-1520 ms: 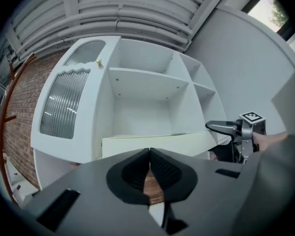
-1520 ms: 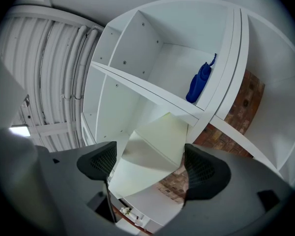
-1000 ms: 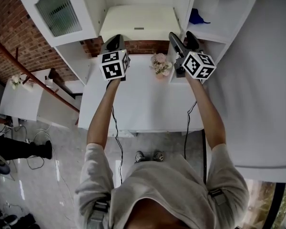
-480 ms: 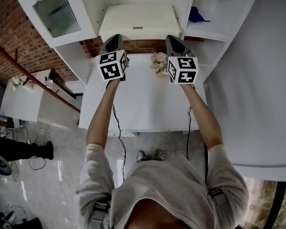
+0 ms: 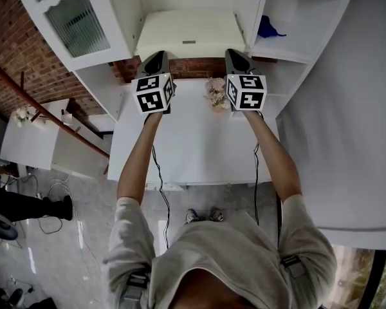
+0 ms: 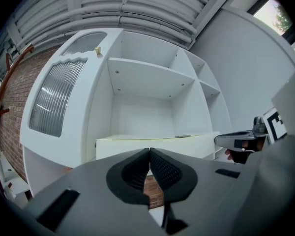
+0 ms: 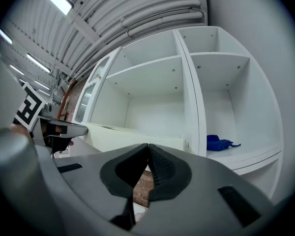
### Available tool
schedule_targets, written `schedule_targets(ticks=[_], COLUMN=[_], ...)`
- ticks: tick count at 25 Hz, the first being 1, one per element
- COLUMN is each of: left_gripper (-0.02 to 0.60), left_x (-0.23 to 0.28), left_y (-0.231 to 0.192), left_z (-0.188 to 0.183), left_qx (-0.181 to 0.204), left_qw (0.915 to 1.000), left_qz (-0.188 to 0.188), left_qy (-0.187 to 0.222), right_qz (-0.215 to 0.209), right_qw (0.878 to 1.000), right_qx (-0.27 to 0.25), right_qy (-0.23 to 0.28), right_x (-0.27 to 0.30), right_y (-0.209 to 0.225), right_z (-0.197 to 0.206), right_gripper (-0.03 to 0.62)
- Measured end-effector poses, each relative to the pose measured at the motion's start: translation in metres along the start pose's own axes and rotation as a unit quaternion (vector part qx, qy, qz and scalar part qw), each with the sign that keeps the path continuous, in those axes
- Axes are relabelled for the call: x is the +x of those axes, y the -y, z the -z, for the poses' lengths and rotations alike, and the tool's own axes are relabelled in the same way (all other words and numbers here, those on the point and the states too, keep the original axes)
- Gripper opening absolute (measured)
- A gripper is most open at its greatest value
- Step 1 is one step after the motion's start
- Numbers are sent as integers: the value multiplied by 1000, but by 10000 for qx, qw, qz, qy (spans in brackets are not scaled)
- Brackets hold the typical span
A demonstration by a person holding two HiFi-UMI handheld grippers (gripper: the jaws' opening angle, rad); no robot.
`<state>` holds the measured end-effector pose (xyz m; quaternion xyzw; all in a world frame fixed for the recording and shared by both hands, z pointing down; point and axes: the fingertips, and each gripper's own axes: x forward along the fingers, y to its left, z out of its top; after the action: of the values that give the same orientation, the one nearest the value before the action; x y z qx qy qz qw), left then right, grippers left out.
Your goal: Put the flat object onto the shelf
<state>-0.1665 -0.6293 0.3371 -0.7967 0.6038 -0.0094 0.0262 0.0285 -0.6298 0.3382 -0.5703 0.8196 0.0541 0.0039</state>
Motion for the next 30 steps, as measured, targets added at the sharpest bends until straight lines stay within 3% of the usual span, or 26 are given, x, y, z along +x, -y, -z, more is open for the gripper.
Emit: schedule_targets(ticks=[14, 30], left_gripper=[17, 17], left_x=[39, 51], left_y=[-12, -17], left_z=[1, 4], left_qx=[-57, -109], left_qw=[9999, 9997], left_qz=[76, 138], left_qy=[-107, -159], right_qz=[54, 43], right_qw=[9998, 9998], right_qx=[104, 119], right_qy=[-158, -143], right_x=[39, 49], right_y=[14, 16], right_z=[4, 5], right_gripper=[29, 30])
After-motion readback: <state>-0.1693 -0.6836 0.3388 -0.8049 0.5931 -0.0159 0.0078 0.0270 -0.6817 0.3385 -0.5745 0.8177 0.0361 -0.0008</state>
